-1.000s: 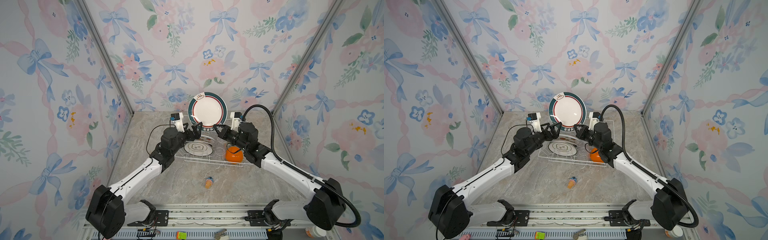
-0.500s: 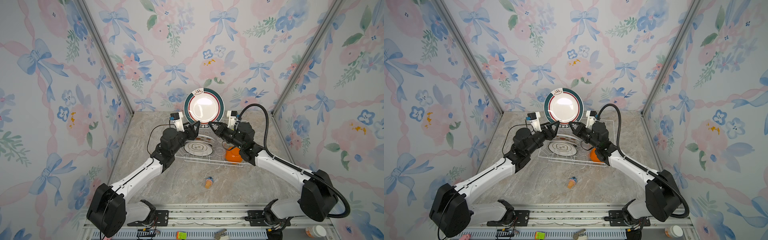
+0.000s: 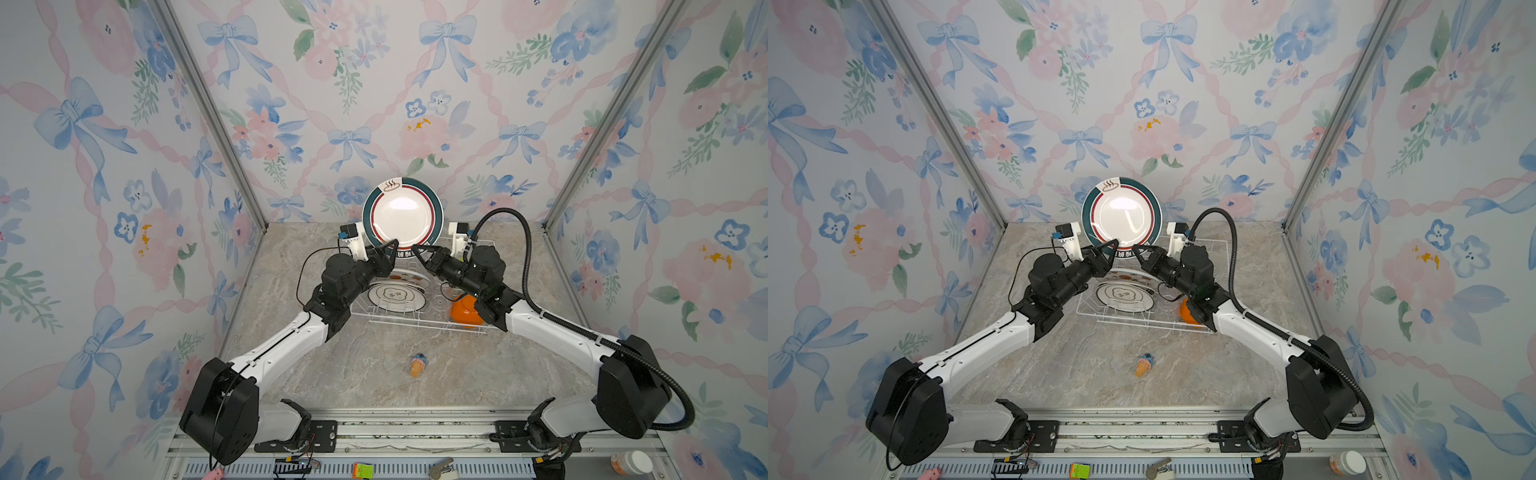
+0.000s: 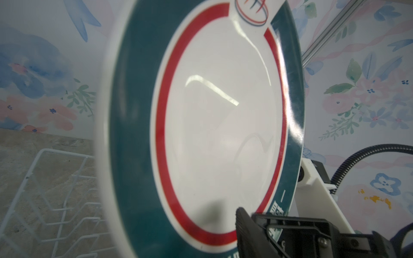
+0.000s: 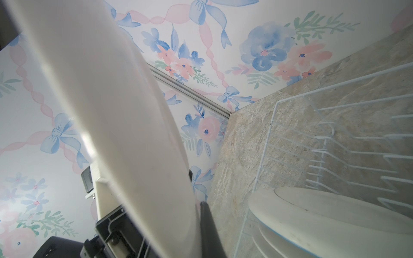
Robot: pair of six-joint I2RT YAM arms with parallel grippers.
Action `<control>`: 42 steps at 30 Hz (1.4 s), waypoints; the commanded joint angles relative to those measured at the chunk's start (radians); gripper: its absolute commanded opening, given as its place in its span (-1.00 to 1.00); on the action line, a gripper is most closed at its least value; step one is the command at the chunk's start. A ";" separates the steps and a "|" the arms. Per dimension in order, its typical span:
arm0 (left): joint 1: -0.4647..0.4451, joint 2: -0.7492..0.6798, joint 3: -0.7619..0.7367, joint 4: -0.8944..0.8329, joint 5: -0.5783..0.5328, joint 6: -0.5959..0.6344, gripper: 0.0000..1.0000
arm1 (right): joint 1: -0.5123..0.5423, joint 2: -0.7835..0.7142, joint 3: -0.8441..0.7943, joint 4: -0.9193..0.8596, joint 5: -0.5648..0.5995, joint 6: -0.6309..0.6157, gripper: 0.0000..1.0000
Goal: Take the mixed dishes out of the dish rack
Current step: 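Grasp the raised plate's rim with the left gripper beside the right gripper, then carry the plate away with the left gripper while the right gripper releases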
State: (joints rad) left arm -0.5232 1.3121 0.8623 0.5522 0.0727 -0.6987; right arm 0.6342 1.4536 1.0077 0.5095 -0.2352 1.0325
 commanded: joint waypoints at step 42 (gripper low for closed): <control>0.207 -0.181 -0.014 -0.085 -0.133 0.002 -1.00 | 0.020 -0.012 0.142 -0.391 0.050 -0.314 0.53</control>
State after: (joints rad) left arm -0.3466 1.1973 0.8478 0.4625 -0.0021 -0.7467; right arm 0.6556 1.4727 1.1011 0.2432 -0.2287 0.8185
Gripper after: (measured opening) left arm 0.064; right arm 0.759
